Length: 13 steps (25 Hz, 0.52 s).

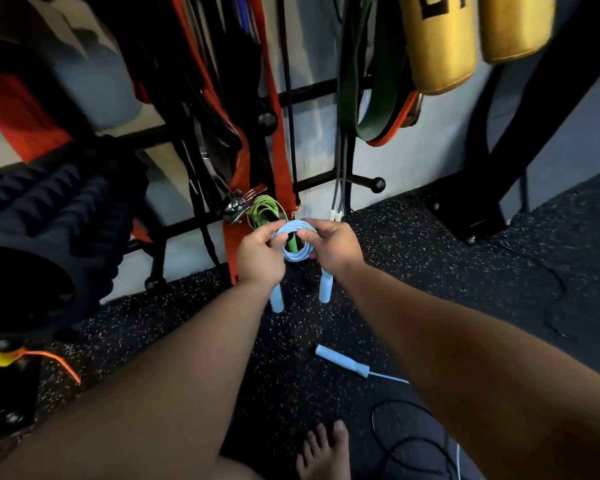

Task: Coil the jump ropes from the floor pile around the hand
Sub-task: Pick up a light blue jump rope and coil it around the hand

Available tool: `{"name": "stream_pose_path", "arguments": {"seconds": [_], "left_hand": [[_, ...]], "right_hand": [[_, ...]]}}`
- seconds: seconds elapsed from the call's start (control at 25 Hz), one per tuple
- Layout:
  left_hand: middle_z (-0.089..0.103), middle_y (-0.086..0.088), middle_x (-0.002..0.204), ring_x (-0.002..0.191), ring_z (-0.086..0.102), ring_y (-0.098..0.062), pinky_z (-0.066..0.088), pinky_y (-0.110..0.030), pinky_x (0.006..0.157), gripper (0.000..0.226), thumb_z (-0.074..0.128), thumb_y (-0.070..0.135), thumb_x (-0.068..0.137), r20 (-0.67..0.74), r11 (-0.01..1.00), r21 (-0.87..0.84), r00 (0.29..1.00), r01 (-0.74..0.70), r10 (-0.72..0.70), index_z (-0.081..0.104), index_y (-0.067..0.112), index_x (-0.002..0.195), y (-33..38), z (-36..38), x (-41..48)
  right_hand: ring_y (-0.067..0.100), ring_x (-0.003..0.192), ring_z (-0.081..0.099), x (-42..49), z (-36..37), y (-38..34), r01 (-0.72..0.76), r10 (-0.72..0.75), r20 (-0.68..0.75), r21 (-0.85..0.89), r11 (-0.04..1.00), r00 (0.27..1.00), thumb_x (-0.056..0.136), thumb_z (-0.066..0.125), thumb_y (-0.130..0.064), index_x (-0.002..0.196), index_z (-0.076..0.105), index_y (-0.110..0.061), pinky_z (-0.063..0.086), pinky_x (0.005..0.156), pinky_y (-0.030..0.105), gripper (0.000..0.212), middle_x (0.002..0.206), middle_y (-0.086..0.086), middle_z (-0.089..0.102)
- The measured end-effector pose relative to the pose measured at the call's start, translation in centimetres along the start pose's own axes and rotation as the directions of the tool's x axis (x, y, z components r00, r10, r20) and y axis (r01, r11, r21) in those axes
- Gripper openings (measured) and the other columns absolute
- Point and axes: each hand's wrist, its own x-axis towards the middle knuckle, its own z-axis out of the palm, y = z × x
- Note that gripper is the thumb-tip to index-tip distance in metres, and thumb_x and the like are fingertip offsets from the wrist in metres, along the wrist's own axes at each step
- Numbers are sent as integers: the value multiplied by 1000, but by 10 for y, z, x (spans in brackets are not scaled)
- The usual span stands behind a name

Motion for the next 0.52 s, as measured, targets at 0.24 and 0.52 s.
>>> {"name": "stream_pose_path", "arguments": {"seconds": [0.24,0.52], "left_hand": [[71,11,101,99,66,-10,49,-21,89,20,65,13,98,-367,981,-193,926,12,-83,77,17,113,-18,35,23],[76,5,102,98,70,-12,50,-9,80,19,63,9,98,-417,866,-500,869,24,-265,77,17,109,-51,67,59]], "right_hand": [[9,91,72,53,23,16,41,-43,-29,-62,997,999,86,76,-32,111,77,-25,59,89,39,26,99,-7,78],[7,91,71,88,37,50,-40,36,39,97,994,999,97,64,-17,124,70,-12,58,75,19,28,103,-3,76]]}}
